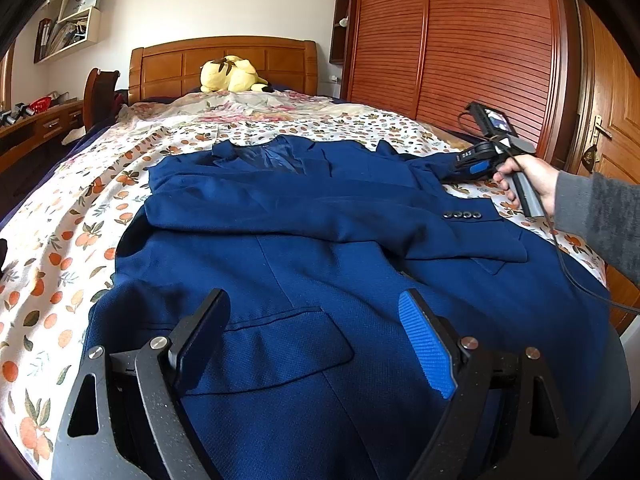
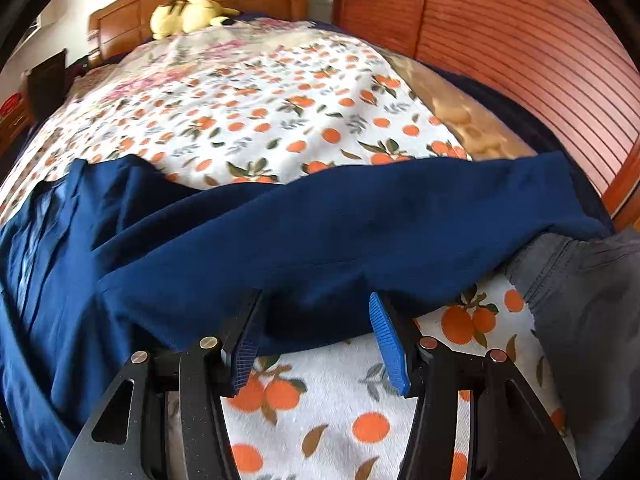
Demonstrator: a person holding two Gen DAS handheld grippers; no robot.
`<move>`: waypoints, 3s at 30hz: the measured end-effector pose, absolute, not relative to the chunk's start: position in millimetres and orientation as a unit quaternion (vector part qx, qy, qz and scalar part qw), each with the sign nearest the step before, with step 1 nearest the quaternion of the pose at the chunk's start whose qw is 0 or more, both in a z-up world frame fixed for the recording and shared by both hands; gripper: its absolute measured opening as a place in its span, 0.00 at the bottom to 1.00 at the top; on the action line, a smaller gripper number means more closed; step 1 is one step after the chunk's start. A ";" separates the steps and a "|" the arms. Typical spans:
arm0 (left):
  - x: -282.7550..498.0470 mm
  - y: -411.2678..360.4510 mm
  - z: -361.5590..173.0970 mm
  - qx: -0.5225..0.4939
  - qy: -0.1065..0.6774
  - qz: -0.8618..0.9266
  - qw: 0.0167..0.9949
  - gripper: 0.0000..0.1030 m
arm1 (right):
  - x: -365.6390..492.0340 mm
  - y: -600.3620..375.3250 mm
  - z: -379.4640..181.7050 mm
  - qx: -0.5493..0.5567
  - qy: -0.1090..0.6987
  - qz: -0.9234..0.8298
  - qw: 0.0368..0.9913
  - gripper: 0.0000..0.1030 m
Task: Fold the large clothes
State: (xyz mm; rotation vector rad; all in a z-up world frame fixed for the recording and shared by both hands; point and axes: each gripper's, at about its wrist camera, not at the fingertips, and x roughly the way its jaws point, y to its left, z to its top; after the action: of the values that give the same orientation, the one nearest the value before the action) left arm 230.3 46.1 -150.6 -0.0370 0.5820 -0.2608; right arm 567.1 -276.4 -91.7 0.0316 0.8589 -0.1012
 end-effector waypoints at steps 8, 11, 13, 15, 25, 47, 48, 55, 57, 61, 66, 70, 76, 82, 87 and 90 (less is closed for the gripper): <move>231.4 46.0 -151.2 -0.021 0.289 -0.131 0.948 0.84 | 590.8 -288.9 -106.0 0.020 0.468 -0.089 0.879 0.59; 232.1 46.1 -151.3 -0.021 0.289 -0.132 0.948 0.84 | 591.4 -292.1 -107.8 0.016 0.471 -0.093 0.877 0.68; 232.3 45.6 -151.5 -0.020 0.290 -0.131 0.948 0.84 | 590.6 -295.8 -110.2 0.022 0.474 -0.095 0.875 0.73; 232.7 45.2 -151.8 -0.020 0.290 -0.131 0.948 0.84 | 591.8 -302.5 -114.0 0.037 0.477 -0.088 0.874 0.75; 235.0 43.4 -154.2 -0.017 0.296 -0.129 0.946 0.84 | 591.2 -301.0 -110.2 0.021 0.446 -0.054 0.893 0.32; 230.7 45.1 -153.1 -0.016 0.292 -0.129 0.948 0.84 | 468.4 -173.5 -17.6 -0.070 0.328 0.185 0.924 0.03; 230.4 45.1 -153.1 -0.016 0.291 -0.129 0.948 0.84 | 458.9 -164.3 -19.5 -0.079 0.331 0.198 0.919 0.03; 228.5 44.5 -151.9 -0.016 0.289 -0.129 0.948 0.84 | 436.0 -154.9 -24.5 -0.111 0.360 0.194 0.906 0.07; 228.3 45.0 -151.6 -0.017 0.289 -0.129 0.949 0.84 | 441.3 -162.4 -9.0 -0.090 0.356 0.191 0.910 0.13; 228.7 43.6 -151.3 -0.014 0.290 -0.129 0.948 0.84 | 442.1 -172.0 16.0 -0.083 0.323 0.152 0.930 0.40; 228.6 41.9 -151.4 -0.011 0.290 -0.128 0.948 0.84 | 451.3 -202.2 12.9 -0.062 0.319 0.101 0.940 0.53; 229.3 41.9 -151.4 -0.012 0.291 -0.127 0.948 0.84 | 476.1 -219.5 -12.0 -0.054 0.342 0.053 0.937 0.55; 229.3 41.5 -151.4 -0.012 0.291 -0.127 0.948 0.84 | 509.3 -239.3 -52.7 -0.039 0.391 0.011 0.919 0.55; 229.3 41.3 -151.4 -0.011 0.291 -0.127 0.948 0.84 | 532.1 -248.8 -75.8 -0.023 0.422 -0.005 0.906 0.55; 229.7 41.2 -152.0 -0.011 0.291 -0.127 0.948 0.84 | 538.5 -257.7 -92.1 -0.028 0.443 -0.010 0.896 0.55; 229.6 41.0 -151.9 -0.011 0.292 -0.127 0.948 0.84 | 549.2 -267.4 -109.3 -0.001 0.473 0.006 0.881 0.57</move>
State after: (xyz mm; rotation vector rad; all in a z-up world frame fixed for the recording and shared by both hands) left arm 229.6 41.0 -151.9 -0.0225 0.5935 -0.2591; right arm 549.2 -267.4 -109.3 -0.0014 0.9853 0.0126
